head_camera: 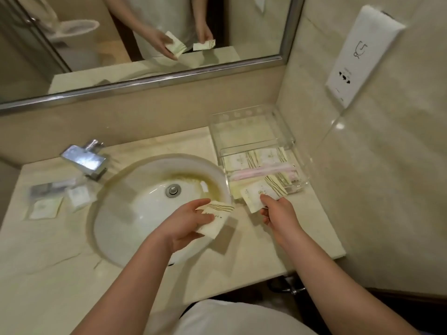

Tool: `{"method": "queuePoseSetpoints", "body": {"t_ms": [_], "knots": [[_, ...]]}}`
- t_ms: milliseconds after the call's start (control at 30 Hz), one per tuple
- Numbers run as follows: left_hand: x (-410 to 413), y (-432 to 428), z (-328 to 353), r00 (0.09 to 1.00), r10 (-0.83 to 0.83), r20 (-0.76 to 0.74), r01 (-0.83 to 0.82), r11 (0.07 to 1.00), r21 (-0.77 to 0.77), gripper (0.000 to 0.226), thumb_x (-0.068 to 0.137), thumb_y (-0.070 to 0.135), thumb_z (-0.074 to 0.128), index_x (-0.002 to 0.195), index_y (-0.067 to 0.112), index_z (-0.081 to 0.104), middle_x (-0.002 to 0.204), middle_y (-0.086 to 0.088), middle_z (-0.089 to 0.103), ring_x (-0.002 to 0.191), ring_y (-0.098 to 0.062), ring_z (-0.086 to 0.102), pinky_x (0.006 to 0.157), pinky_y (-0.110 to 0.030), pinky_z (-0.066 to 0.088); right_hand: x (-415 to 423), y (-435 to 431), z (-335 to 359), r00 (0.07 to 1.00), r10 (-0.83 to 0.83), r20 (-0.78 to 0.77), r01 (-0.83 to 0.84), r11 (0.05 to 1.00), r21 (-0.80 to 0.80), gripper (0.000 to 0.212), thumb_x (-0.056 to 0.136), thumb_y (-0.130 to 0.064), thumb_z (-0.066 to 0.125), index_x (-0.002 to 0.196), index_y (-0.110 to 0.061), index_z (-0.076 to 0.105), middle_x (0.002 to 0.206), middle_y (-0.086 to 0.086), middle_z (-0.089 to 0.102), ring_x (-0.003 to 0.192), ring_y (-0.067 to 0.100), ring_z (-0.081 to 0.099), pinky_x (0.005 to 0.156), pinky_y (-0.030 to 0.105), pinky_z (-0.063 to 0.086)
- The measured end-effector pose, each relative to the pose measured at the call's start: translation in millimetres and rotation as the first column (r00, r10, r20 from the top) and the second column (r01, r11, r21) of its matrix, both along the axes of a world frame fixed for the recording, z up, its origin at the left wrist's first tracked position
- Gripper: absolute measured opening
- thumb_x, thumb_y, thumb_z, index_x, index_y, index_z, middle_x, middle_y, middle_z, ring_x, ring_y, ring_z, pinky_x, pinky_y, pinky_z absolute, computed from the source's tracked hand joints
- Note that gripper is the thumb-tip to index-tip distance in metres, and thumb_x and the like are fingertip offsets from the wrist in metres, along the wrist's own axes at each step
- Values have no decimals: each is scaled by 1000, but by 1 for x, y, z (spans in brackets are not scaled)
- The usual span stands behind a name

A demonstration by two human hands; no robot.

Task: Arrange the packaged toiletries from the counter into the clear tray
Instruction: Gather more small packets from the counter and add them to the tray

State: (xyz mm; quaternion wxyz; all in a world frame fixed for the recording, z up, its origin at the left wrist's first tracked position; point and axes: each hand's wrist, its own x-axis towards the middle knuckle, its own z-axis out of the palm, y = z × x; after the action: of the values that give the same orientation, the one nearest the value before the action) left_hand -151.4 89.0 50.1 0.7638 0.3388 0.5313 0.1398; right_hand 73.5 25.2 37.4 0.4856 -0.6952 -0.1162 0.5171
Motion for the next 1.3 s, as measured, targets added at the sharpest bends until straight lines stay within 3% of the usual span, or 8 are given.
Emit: {"method": "queuePoseSetpoints", "body": {"t_ms": [100,300,467,600,867,1000,1133,1300], "knots": [[5,19,-4,998,7,55,-6,1000,-11,36,87,-5,63,119,12,60,113,-14,73,97,-28,71,84,-39,55,15,8,-3,999,-38,19,38,999,-36,4,88,-21,65,88,-18,63,81,5,62,71,18,52,61,35,38],[30,59,-19,985,-12,-171,45,980,191,10,88,14,70,94,7,70,83,-10,69,60,-17,58,45,-23,37,37,36,-3,986,-165,-3,165,985,-55,4,92,-12,62,89,-10,59,67,5,57,55,15,49,54,31,37],[54,86,-22,968,-182,-175,216,954,206,34,86,-3,63,116,12,68,105,-9,73,70,-16,64,51,-25,47,49,61,-4,969,-220,-109,206,971,-123,7,96,-10,55,99,-4,57,70,10,64,55,15,56,58,28,45],[79,104,-19,940,-203,-274,267,938,223,36,81,-1,71,113,14,66,101,-12,67,68,-18,59,56,-27,48,65,77,-7,967,-232,-102,220,968,-121,9,95,-6,56,99,1,59,74,14,66,45,10,60,42,20,48],[131,113,-26,886,116,-450,100,898,429,21,78,18,76,74,10,57,66,-3,63,51,-21,62,58,-33,49,96,100,-26,982,-187,6,185,969,-165,14,90,-11,58,76,-11,54,61,0,49,41,9,36,40,25,30],[145,105,-36,834,305,-460,-25,854,520,15,84,17,69,83,4,60,66,-7,64,45,-19,64,43,-21,47,105,109,-31,992,-129,8,127,963,-238,18,88,-15,57,74,-7,66,59,1,53,43,11,35,37,23,27],[154,98,-50,749,467,-470,-105,784,612,10,84,21,66,89,14,61,70,6,63,65,-22,66,60,-33,53,110,119,-33,992,-126,-31,113,954,-278,20,90,-12,56,89,-1,72,58,-1,64,40,8,37,35,19,28],[166,92,-52,699,578,-420,-200,723,662,13,88,14,58,102,15,58,82,6,64,69,-22,66,57,-24,38,105,128,-28,989,-128,-70,104,954,-281,14,94,-10,56,93,-2,67,72,1,76,46,8,41,35,18,30]]}}
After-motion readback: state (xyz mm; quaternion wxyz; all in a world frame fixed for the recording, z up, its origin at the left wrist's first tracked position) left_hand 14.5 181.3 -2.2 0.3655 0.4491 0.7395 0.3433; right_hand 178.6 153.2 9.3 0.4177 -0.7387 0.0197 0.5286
